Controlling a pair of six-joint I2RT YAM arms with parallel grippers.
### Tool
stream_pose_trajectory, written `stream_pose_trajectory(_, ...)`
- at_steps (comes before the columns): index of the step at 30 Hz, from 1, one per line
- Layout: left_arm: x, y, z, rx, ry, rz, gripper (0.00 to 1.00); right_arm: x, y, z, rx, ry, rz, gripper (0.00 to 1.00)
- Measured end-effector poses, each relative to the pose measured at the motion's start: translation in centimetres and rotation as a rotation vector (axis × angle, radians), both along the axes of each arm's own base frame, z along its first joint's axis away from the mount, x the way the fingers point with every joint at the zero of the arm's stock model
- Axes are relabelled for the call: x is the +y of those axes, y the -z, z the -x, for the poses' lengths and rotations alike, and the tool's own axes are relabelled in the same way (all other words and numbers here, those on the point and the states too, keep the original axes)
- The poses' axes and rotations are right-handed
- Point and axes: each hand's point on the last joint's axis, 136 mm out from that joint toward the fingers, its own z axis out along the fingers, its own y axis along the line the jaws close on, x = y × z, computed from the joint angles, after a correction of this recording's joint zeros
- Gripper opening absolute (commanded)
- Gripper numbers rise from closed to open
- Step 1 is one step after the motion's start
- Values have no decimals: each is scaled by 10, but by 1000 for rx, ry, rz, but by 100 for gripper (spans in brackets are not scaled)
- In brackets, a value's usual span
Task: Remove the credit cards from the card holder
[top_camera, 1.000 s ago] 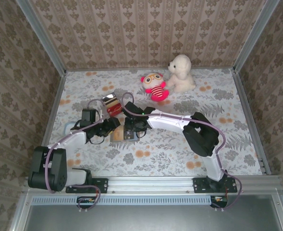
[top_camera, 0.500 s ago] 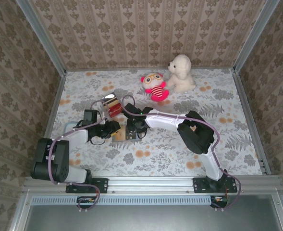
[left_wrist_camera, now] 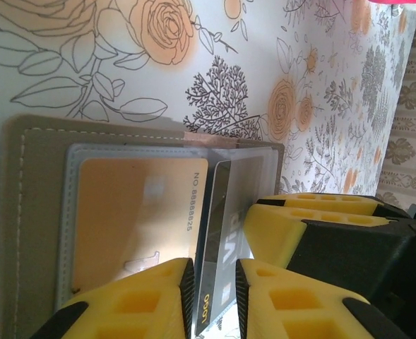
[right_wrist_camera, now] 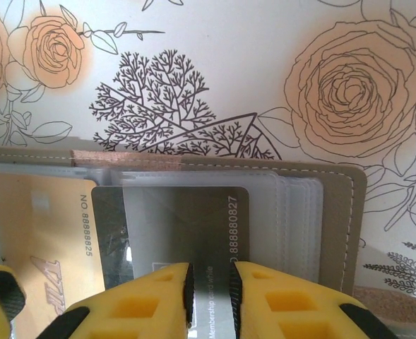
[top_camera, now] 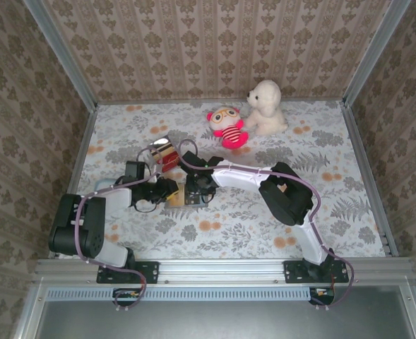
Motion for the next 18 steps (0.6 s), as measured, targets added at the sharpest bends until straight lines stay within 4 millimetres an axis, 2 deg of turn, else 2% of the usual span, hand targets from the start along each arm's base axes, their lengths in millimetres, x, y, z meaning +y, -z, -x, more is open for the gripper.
stream_pose_trajectory(18,-11,11,-5,27,12,53,24,7,3,-3,32,14,-77,26)
